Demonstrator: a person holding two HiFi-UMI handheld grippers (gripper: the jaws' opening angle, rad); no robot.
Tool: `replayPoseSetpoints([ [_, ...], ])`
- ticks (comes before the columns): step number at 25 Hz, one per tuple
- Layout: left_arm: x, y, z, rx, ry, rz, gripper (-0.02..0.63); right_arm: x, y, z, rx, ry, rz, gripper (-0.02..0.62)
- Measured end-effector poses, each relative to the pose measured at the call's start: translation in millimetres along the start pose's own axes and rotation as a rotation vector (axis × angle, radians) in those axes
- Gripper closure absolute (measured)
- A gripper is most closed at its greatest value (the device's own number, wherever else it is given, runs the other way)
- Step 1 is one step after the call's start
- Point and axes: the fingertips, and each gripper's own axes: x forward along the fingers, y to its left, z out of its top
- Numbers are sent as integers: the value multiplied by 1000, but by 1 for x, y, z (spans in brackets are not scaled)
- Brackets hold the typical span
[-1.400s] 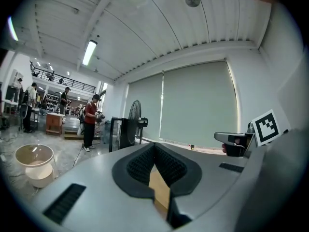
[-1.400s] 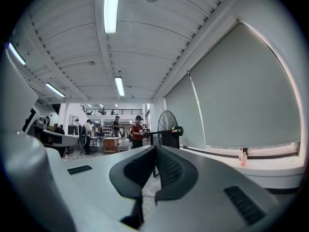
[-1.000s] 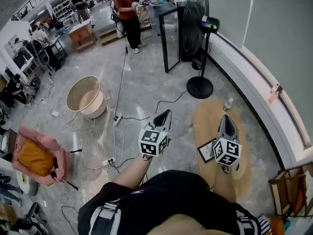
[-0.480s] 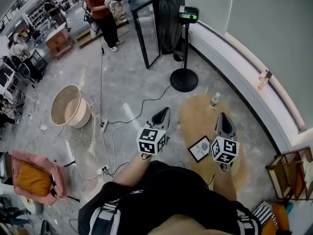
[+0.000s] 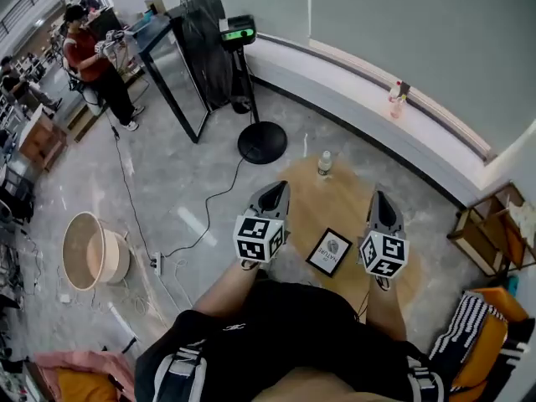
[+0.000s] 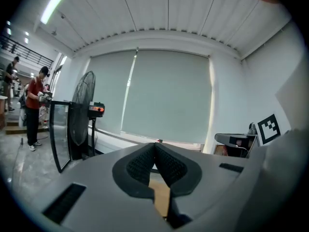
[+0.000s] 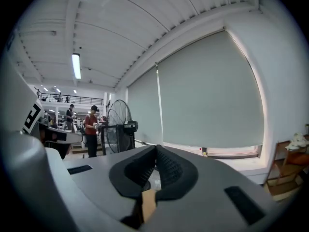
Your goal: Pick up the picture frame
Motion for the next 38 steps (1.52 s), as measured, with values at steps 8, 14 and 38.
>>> replayPoseSetpoints([
  [8,73,20,15,68,48,-201,586,11,-29,-13,55,16,-248,578],
  [14,111,21,13,77,76,-297,586,5,-40,-28,66,42,-370,578],
  [38,158,-42,-121,164,451,-571,359,-54,-70,-138,219,240,-538,388],
])
